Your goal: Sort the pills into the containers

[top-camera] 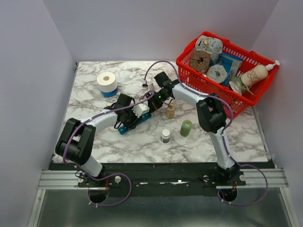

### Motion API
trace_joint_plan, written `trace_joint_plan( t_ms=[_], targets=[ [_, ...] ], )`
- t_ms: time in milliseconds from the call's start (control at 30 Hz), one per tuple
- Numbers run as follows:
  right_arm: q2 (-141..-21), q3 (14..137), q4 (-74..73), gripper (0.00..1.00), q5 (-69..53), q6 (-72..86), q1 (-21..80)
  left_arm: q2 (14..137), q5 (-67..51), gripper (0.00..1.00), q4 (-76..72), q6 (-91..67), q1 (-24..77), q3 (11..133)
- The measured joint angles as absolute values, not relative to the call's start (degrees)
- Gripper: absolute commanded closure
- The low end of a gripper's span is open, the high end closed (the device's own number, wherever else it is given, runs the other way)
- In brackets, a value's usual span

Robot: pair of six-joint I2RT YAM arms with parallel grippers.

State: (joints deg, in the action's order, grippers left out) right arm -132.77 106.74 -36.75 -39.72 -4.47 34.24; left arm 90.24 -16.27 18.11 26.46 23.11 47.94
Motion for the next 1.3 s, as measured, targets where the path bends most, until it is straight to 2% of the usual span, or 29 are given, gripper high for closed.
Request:
trace_joint_plan(
  t_ms=[200,300,333,533,600,633,667,733,900,933,1000,1067,1100,1133,1167,1300],
  targets=[
    [-130.6,106.8,-37.7,0.97,-39.7,-6.3,33.7,90.2,-16.0,0.99,18.1,26.2,23.1,47.9],
    [-127.1,107.7,-38.5,0.96,-39.1,-7.6,33.1,90.0,-15.7,0.78,17.9,26.0,23.1,47.8],
    [-125.8,108.2,-38.7,0.96,-39.0,-7.9,32.7,89.9,-15.6,0.63,17.8,25.8,23.1,47.7],
    [-116.3,110.2,-39.1,0.93,-38.4,-10.8,29.3,88.1,-14.8,0.31,17.5,25.2,23.3,46.1],
    [-113.8,110.2,-39.4,0.91,-38.0,-12.1,28.3,87.2,-14.5,0.27,18.1,25.0,23.3,45.5],
    [-112.5,110.1,-39.7,0.90,-37.5,-12.9,28.0,86.8,-14.4,0.18,18.4,24.8,23.3,45.2],
    [-111.0,109.8,-40.1,0.89,-36.9,-13.8,27.8,86.1,-14.2,0.17,18.7,24.8,23.3,44.9],
    [-108.3,109.1,-40.6,0.87,-35.9,-15.6,27.8,84.4,-13.8,0.04,19.0,24.3,23.3,44.6],
    [-101.0,106.5,-42.1,0.78,-33.6,-19.3,27.8,77.2,-13.7,0.01,18.9,23.0,23.0,43.9],
    [-99.0,105.7,-42.4,0.76,-33.2,-20.0,27.7,75.0,-13.7,0.01,18.7,22.1,22.8,43.6],
    [-95.6,104.6,-42.8,0.64,-32.6,-20.9,27.4,70.9,-13.7,0.01,18.0,20.7,22.2,43.1],
    [-92.1,103.6,-43.0,0.49,-32.4,-21.6,26.9,66.0,-13.8,0.01,16.7,18.2,21.0,42.3],
    [-90.2,102.9,-43.0,0.25,-32.3,-21.8,26.4,63.7,-13.8,0.01,16.0,16.5,20.3,42.0],
    [-88.2,102.1,-43.0,0.11,-32.2,-22.0,25.8,60.4,-13.7,0.01,14.9,13.5,19.2,41.7],
    [-86.1,101.2,-42.8,0.01,-32.3,-22.0,25.3,58.0,-13.7,0.01,13.9,11.4,18.4,41.6],
    [-77.2,95.7,-39.6,0.00,-31.1,-22.1,22.7,48.5,-13.8,0.01,9.9,1.4,15.7,43.0]
  ],
)
